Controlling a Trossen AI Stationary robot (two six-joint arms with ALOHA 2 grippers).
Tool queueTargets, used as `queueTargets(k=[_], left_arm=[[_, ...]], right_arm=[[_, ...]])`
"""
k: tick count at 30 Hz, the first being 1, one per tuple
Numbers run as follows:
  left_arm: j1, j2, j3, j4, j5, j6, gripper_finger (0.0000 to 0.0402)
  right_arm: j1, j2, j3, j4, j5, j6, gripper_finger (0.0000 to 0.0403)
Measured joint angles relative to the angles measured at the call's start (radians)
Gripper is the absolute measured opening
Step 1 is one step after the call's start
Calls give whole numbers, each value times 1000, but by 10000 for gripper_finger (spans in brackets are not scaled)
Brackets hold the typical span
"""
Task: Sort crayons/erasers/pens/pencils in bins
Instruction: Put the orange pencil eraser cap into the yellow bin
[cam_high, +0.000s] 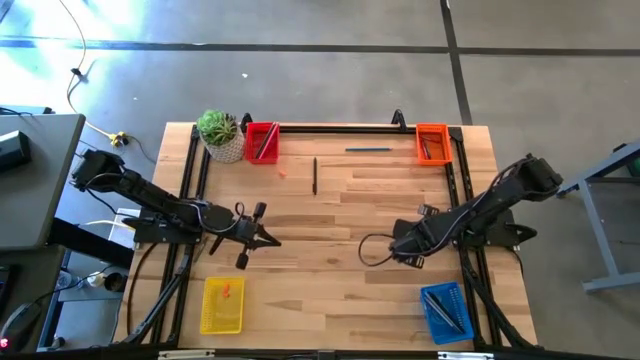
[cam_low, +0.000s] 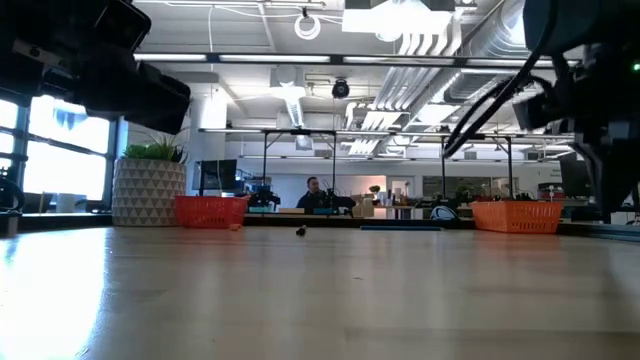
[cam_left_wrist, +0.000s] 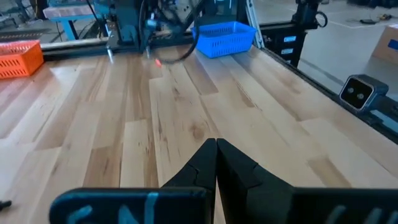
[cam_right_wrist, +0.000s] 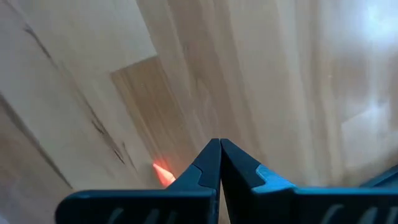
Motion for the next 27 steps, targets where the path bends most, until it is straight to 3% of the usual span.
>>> queueTargets(k=[8, 18, 27], left_arm=[[0, 27, 0, 18, 0, 2, 0], [0, 43, 0, 37, 0, 10, 0], [0, 43, 0, 37, 0, 10, 1]], right_arm=[[-23, 0, -71, 95, -136, 9, 14], [61, 0, -73, 98, -159, 3, 140], [91, 0, -73, 103, -127, 0, 131]])
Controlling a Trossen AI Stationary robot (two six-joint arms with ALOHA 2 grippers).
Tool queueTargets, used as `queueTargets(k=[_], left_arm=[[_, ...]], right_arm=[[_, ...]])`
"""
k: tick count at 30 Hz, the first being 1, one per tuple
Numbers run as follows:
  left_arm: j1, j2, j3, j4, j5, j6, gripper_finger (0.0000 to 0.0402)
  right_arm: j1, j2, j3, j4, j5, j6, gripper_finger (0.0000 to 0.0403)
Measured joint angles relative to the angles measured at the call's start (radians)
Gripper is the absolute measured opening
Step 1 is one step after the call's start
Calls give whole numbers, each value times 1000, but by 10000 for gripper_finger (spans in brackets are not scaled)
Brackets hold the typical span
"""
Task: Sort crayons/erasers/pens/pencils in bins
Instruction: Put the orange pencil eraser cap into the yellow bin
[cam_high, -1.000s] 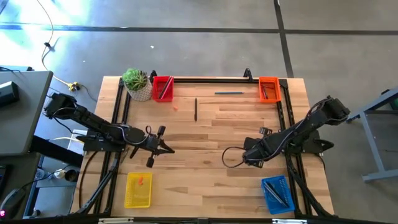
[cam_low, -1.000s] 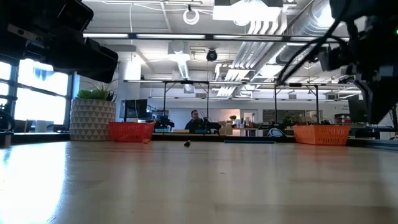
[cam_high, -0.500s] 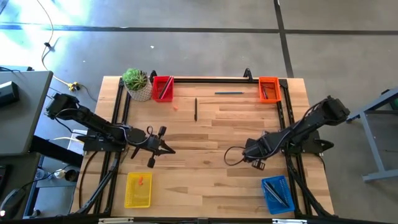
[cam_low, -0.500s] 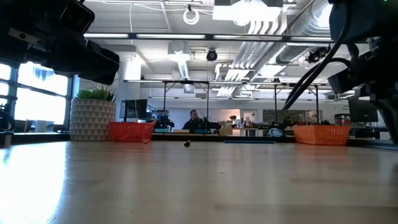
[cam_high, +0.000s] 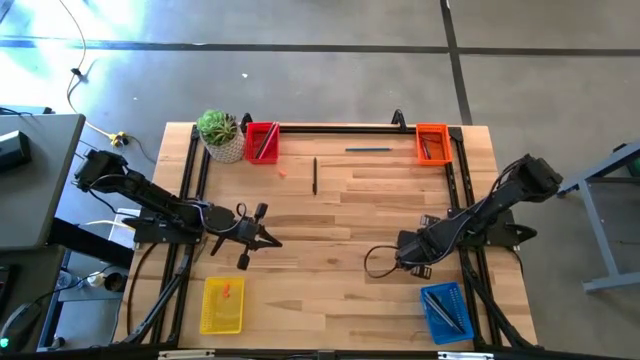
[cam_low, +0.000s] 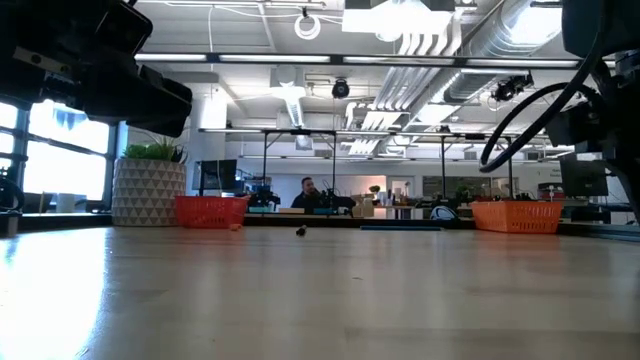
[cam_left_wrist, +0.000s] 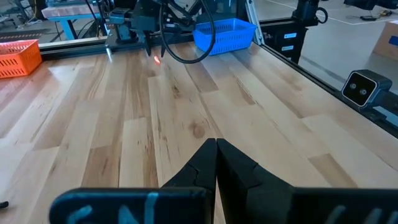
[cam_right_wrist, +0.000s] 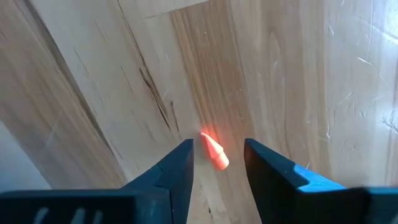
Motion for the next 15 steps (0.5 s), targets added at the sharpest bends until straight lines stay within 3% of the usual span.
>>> queueTargets(k=[15], left_arm=[[0, 0, 0, 0, 7, 8, 0]], right_arm=[[0, -2, -109, 118, -32, 8, 119]])
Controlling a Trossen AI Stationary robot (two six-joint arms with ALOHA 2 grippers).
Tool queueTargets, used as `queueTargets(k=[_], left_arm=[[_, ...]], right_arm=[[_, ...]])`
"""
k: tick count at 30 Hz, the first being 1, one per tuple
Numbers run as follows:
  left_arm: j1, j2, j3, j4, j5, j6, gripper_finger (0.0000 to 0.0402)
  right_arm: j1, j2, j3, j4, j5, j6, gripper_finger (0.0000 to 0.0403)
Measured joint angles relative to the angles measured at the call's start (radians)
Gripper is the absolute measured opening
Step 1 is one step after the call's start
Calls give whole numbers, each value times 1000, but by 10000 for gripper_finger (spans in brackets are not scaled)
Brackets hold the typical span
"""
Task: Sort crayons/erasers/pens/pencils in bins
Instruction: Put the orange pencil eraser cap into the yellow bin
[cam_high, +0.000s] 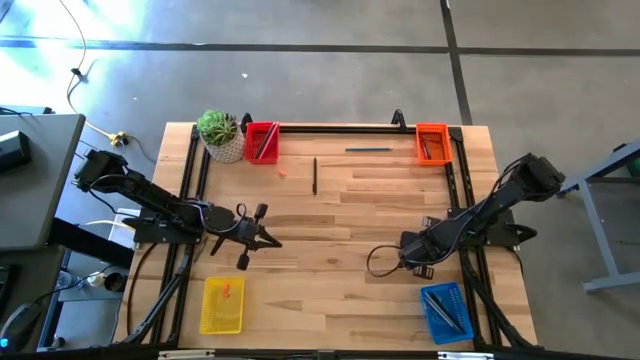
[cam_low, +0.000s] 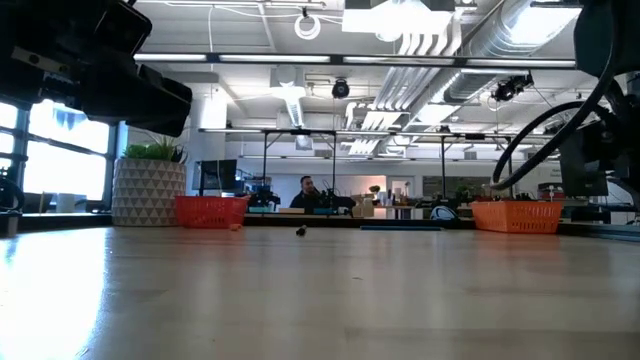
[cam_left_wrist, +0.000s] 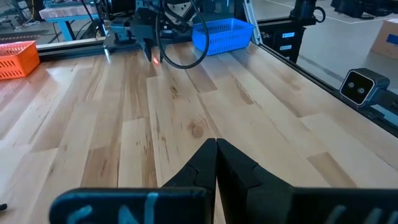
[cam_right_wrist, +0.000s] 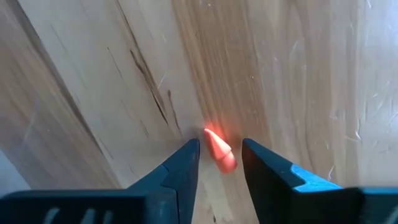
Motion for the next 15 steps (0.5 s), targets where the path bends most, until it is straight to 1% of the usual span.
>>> queueTargets(k=[4, 11, 13, 15], left_arm=[[0, 0, 0, 0, 0, 0, 0], [0, 0, 0, 1, 0, -32, 0], [0, 0, 0, 1, 0, -52, 1], [0, 0, 0, 6, -1, -72, 1]], right_arm=[[0, 1, 7, 3, 1, -7, 94], [0, 7, 41, -10, 2, 16, 12], [-1, 6, 71, 18, 49, 19, 8], [-1, 4, 96, 47, 95, 18, 14]])
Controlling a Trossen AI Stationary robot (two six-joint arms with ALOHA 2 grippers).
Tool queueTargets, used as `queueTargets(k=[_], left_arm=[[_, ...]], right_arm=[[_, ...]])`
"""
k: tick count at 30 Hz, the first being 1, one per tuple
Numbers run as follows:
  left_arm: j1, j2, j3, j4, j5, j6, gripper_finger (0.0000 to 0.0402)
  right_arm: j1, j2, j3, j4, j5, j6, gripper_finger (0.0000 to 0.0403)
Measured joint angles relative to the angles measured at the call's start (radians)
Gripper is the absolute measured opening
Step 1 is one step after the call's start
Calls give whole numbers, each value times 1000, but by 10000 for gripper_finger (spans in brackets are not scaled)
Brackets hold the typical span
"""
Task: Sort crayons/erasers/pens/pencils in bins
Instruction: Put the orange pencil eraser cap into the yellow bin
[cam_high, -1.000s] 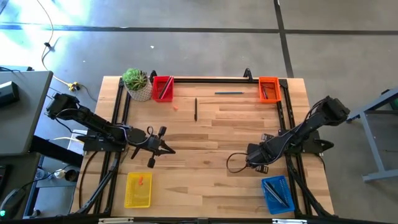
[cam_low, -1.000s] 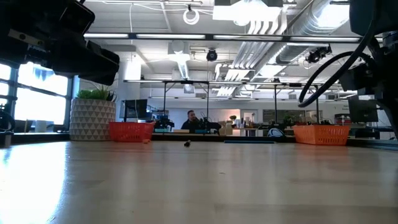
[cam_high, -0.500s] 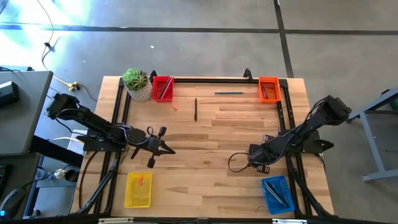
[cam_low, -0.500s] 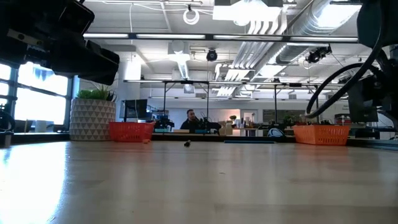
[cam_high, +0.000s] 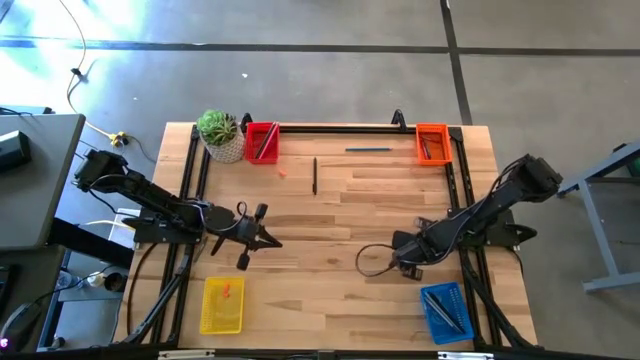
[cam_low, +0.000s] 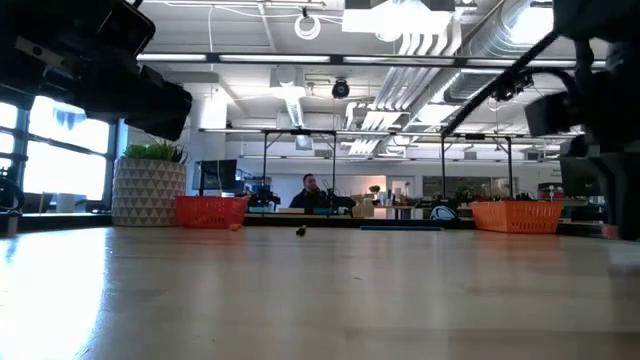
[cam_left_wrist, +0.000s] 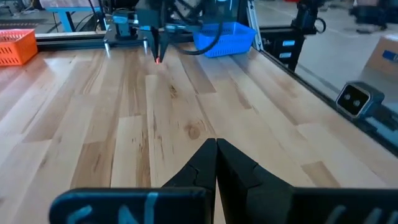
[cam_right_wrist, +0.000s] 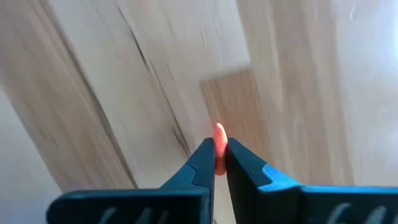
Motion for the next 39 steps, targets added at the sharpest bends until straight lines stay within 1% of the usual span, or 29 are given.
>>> queueTargets(k=[2, 6, 9, 12, 15, 18, 21, 24, 28, 32, 35, 39], left_arm=[[0, 0, 0, 10, -4, -21, 1], [-5, 27, 1, 73, -5, -34, 9], [-22, 77, 7, 147, -22, -37, 26], [-50, 148, 46, 175, -62, -34, 49], [-80, 233, 123, 197, -115, 3, 71], [-110, 332, 201, 287, -143, 59, 83], [-132, 411, 274, 312, -156, 82, 85], [-141, 474, 328, 310, -164, 84, 86], [-148, 523, 374, 310, -218, 99, 86], [-150, 533, 391, 310, -227, 104, 86], [-150, 533, 392, 311, -263, 98, 86], [-149, 533, 392, 324, -265, 71, 86]], right_arm=[[0, 0, 14, 69, 47, -28, 17], [0, 2, 21, 320, 172, -111, 7], [0, 12, 21, 509, 317, -174, 4], [0, 41, 21, 716, 407, -283, 6], [0, 97, 21, 953, 443, -439, 6], [-3, 171, 22, 1164, 461, -565, 6], [-7, 233, 31, 1302, 462, -635, 6], [-9, 280, 51, 1385, 467, -675, 6], [-9, 315, 85, 1411, 472, -704, 6], [-4, 330, 108, 1420, 457, -718, 6], [0, 329, 115, 1430, 453, -723, 6], [7, 329, 115, 1459, 425, -741, 7]])
